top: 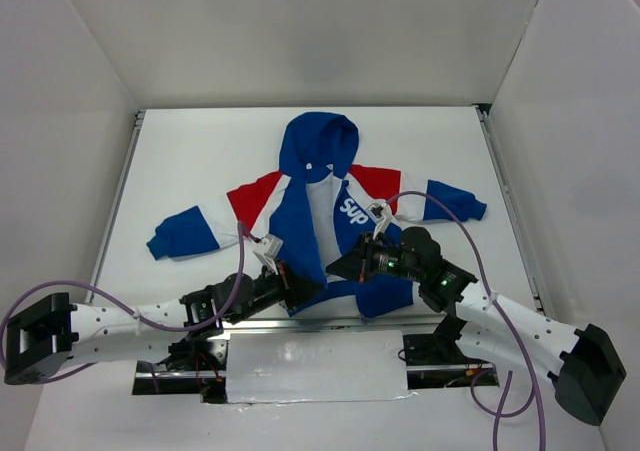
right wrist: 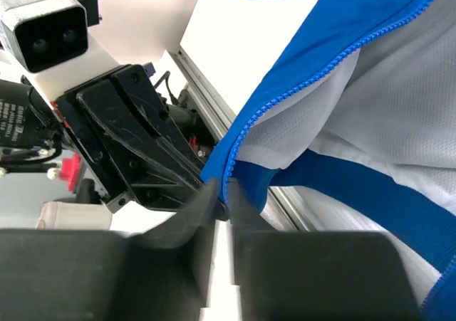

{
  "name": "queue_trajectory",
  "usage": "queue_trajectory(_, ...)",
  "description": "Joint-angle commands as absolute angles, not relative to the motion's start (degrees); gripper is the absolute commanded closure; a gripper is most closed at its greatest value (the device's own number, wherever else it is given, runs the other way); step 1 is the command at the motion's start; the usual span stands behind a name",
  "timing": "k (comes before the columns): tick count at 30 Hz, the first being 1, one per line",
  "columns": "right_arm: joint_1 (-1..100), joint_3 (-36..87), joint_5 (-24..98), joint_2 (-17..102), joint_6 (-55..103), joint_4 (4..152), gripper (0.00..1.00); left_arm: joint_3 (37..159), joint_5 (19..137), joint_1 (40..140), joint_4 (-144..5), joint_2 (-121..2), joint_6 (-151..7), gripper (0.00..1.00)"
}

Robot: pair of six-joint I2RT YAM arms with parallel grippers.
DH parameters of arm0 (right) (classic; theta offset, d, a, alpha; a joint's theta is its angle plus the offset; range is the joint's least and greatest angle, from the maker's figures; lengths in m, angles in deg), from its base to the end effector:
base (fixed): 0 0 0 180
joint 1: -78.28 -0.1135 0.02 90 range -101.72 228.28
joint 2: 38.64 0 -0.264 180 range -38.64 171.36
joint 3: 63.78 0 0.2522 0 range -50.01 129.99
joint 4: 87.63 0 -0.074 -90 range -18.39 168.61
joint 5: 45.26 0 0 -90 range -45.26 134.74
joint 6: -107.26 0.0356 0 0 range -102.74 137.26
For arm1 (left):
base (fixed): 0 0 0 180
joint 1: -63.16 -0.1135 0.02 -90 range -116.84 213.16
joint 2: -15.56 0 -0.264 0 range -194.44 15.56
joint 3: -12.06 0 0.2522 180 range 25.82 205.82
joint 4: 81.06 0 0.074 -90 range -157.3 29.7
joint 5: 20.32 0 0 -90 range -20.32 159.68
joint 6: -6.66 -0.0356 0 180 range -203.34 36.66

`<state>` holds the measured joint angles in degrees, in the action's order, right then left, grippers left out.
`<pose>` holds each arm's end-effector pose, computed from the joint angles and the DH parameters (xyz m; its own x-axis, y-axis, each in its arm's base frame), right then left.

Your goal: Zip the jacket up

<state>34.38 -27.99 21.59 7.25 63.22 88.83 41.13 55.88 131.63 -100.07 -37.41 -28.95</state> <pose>0.1259 0.1406 0.2337 -0.7743 0.1722 -0.6089 -0.5124 0.3940 0.7630 0.0812 -0.1827 0.2128 -0.6817 -0.4233 -0.5967 0.4498 0.4007 -0.7982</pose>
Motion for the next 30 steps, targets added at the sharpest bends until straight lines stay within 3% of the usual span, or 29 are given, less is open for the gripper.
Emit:
queue_trajectory(1, 34.1, -25.8, 21.9, 7.6, 61.0, 87.7, 0.75, 41.1, 55.4, 131.6, -102.2, -36.5, -28.6, 1.0)
queue_trajectory(3, 34.1, -25.6, 23.4, 7.0, 59.8, 86.4, 0.65, 41.4, 55.1, 131.6, -101.4, -36.4, -28.4, 1.0)
queue_trajectory(10, 34.1, -27.8, 15.4, 6.8, 59.1, 91.8, 0.5, 41.6, 55.3, 131.7, -102.1, -36.4, -28.5, 1.0)
queue_trajectory(17, 34.0, -28.8, 11.5, 10.1, 61.3, 97.0, 0.5, 43.0, 56.5, 131.7, -103.7, -37.8, -29.0, 1.0)
queue_trajectory(30, 34.0, -30.2, 10.2, 13.1, 63.0, 100.5, 0.6, 43.3, 56.6, 131.7, -104.6, -38.4, -29.0, 1.0)
